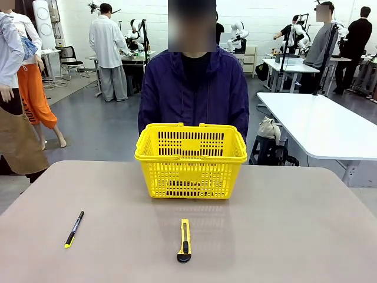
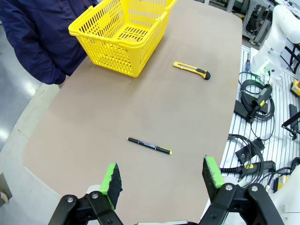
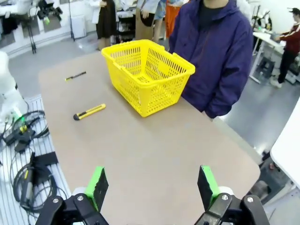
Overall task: Place the items the person wants into the basket.
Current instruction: Pick up the item the person points to and place it in the Market Basket.
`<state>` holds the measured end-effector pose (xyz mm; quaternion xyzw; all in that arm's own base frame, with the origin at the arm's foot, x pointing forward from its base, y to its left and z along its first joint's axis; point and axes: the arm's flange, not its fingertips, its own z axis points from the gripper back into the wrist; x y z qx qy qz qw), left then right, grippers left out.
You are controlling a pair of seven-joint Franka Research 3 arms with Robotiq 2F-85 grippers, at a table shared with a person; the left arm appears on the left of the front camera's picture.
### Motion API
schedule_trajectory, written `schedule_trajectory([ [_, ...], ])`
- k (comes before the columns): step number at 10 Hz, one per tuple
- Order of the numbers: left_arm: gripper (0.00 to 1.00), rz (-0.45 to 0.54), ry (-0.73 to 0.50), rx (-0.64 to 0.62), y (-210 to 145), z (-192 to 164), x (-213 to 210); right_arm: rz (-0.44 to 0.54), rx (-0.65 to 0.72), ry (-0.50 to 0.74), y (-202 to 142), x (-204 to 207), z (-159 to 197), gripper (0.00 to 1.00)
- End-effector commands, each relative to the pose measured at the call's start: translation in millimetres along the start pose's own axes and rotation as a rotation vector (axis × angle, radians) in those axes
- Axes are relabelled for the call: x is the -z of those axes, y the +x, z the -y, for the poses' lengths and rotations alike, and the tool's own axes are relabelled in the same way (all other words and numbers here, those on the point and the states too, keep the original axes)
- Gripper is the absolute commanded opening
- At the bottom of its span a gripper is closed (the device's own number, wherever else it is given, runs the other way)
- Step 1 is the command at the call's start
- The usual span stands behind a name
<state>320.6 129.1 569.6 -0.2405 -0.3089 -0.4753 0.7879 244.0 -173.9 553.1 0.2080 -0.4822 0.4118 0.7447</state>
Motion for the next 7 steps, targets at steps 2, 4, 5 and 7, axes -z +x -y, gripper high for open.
schedule_trajectory([
  [2, 0.90, 0.023, -0.008, 0.022, -1.3, 0.0, -1.0, -0.068, -0.051, 0.007, 9.6, 25.1, 19.6, 1.00],
  [4, 0.90, 0.023, -0.008, 0.022, -1.3, 0.0, -1.0, -0.163, -0.047, -0.026, 17.7, 47.1, 22.9, 1.00],
  [5, 0.90, 0.023, -0.008, 0.022, -1.3, 0.0, -1.0, -0.174, -0.073, -0.003, 25.2, 53.6, 22.7, 1.00],
  [7, 0.90, 0.023, -0.008, 0.022, -1.3, 0.0, -1.0, -0.186, -0.085, 0.032, 38.3, 60.5, 21.7, 1.00],
])
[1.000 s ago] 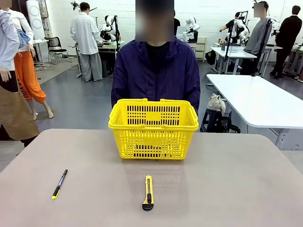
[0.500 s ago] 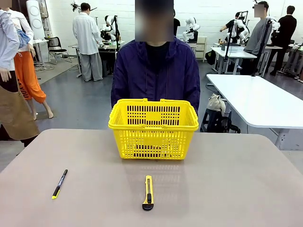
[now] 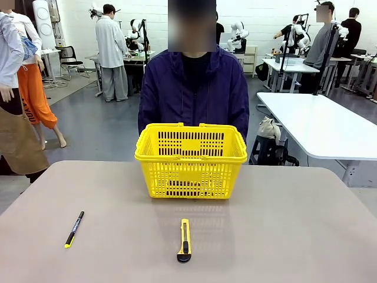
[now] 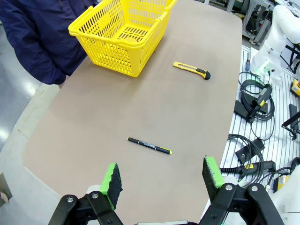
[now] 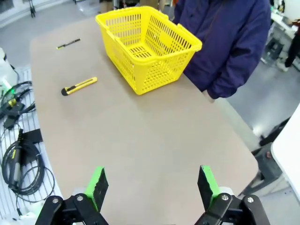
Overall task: Place the items the person wants into the basket.
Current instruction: Pick up the item the person points to and place it in the Market Basket.
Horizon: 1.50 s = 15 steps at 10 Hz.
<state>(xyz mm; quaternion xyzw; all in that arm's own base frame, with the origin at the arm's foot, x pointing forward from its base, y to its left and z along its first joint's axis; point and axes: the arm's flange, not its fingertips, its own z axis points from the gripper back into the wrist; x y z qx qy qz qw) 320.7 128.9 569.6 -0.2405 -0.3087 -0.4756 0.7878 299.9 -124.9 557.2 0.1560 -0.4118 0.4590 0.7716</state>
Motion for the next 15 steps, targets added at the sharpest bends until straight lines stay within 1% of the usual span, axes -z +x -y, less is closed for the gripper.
schedule_trajectory([
  [1, 0.90, 0.023, -0.008, 0.022, -1.6, 0.0, -1.1, 0.001, -0.019, 0.018, 10.5, -1.2, 2.7, 1.00],
  [2, 0.90, 0.023, -0.008, 0.022, -1.6, 0.0, -1.1, 0.000, 0.000, 0.000, 0.0, 0.0, 0.0, 1.00],
  [15, 0.90, 0.023, -0.008, 0.022, -1.6, 0.0, -1.1, 0.000, 0.000, 0.000, 0.0, 0.0, 0.0, 1.00],
])
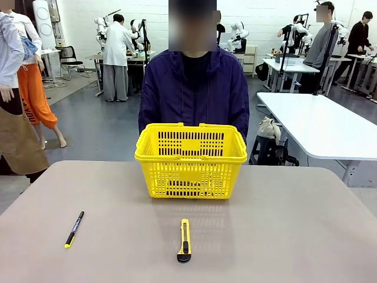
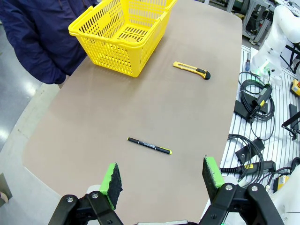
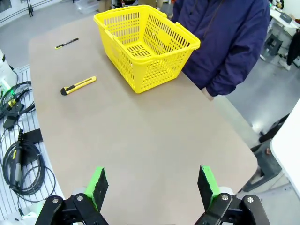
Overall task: Place the items the person wants into the basket.
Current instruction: Pick up the item the person points to and place it in the Market Basket.
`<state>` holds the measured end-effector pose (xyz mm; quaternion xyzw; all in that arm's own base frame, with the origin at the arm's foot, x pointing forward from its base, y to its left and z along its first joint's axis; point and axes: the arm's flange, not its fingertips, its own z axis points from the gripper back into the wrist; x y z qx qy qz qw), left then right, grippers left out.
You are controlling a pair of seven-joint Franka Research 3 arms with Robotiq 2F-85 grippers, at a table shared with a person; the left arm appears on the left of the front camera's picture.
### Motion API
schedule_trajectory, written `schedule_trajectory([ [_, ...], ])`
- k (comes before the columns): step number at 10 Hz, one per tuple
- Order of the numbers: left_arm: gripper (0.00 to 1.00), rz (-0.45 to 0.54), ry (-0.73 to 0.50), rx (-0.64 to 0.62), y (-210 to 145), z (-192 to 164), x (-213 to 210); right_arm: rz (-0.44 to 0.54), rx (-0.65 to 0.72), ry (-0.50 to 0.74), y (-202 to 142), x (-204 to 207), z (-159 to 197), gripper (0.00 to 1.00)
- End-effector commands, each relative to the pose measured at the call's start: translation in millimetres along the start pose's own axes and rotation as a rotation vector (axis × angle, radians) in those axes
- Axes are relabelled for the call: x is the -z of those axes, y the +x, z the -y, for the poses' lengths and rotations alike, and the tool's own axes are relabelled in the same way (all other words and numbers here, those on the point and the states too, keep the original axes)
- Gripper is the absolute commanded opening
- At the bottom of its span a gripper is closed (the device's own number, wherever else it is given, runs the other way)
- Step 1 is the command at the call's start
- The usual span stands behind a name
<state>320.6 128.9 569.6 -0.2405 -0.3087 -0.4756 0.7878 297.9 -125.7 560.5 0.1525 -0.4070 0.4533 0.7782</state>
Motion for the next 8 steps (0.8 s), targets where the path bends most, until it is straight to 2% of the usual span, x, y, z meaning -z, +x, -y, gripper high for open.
schedule_trajectory([
  [1, 0.90, 0.023, -0.008, 0.022, -1.6, -0.1, -1.1, 0.014, -0.014, 0.008, -1.6, 3.6, 0.8, 1.00],
  [8, 0.90, 0.023, -0.008, 0.022, -1.6, -0.1, -1.1, 0.014, -0.014, 0.008, -1.6, 3.6, 0.8, 1.00],
])
